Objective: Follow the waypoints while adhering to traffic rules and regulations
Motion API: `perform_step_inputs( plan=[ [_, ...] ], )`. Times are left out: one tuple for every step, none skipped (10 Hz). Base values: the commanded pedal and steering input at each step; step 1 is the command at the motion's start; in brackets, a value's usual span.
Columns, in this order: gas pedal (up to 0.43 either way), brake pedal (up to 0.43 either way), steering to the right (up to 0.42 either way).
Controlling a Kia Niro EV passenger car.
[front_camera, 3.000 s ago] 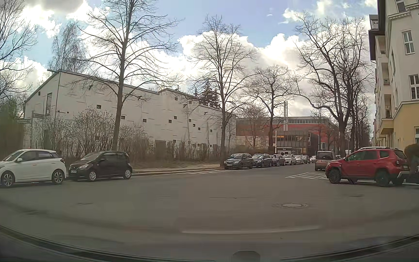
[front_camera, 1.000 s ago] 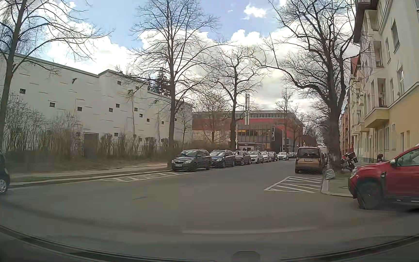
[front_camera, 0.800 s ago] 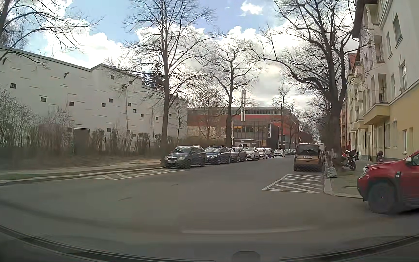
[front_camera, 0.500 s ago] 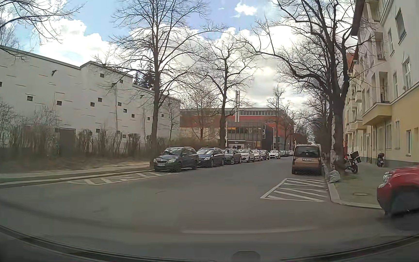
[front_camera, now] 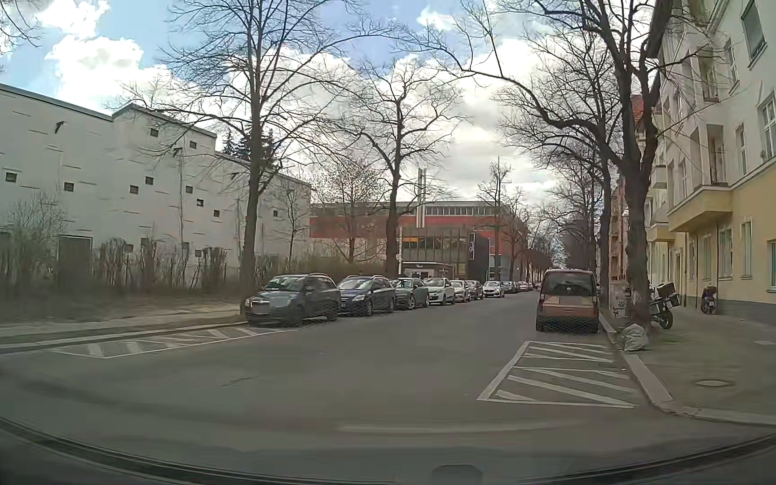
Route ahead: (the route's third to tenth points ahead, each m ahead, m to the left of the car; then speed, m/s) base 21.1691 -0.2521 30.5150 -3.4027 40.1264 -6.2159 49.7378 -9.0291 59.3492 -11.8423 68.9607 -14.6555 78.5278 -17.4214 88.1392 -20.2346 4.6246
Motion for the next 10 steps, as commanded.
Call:
perform_step_inputs(
  plan=[
    [0.067, 0.030, 0.057],
    [0.067, 0.030, 0.054],
    [0.079, 0.030, 0.051],
    [0.098, 0.030, 0.050],
    [0.098, 0.030, 0.048],
    [0.098, 0.030, 0.046],
    [0.098, 0.030, 0.046],
    [0.098, 0.030, 0.046],
    [0.098, 0.030, 0.046],
    [0.098, 0.030, 0.045]
  ],
)
